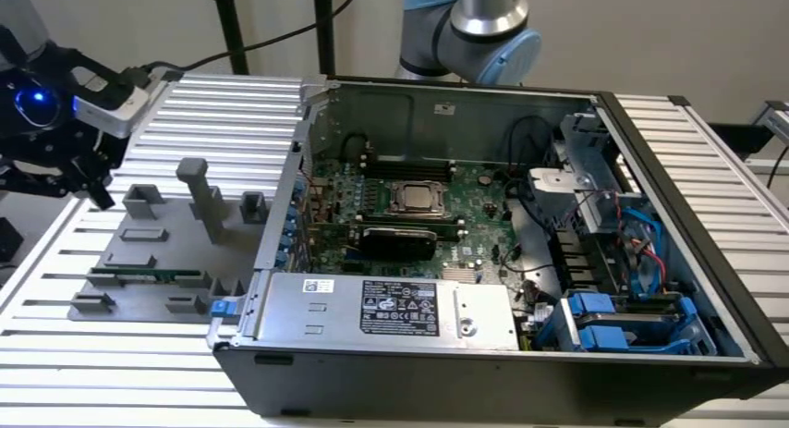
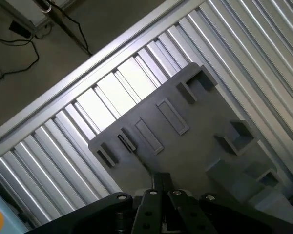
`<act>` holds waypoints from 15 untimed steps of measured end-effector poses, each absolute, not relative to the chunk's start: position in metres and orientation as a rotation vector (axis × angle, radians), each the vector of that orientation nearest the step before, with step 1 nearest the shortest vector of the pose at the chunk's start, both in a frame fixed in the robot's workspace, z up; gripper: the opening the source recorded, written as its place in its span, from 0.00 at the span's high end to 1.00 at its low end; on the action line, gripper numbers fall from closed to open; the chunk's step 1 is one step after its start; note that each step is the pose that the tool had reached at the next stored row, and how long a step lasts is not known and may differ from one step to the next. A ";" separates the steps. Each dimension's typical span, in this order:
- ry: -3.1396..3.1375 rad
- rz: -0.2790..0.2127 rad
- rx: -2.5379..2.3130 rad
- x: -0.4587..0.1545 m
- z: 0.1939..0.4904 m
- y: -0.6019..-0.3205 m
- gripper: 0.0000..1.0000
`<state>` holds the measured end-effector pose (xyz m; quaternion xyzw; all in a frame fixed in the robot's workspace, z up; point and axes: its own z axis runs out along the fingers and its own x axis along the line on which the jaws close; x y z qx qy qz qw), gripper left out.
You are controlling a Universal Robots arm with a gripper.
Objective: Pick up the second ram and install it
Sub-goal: 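Pick up the second ram and move it above second insertion slot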
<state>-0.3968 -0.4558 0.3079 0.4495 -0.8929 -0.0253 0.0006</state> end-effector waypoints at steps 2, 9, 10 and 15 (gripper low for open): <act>-2.782 -0.075 1.463 -0.397 0.306 -0.456 0.89; -2.713 -0.057 1.627 -0.397 0.300 -0.456 0.89; -2.701 -0.055 1.650 -0.397 0.299 -0.456 0.89; -2.635 -0.048 1.768 -0.397 0.294 -0.456 0.89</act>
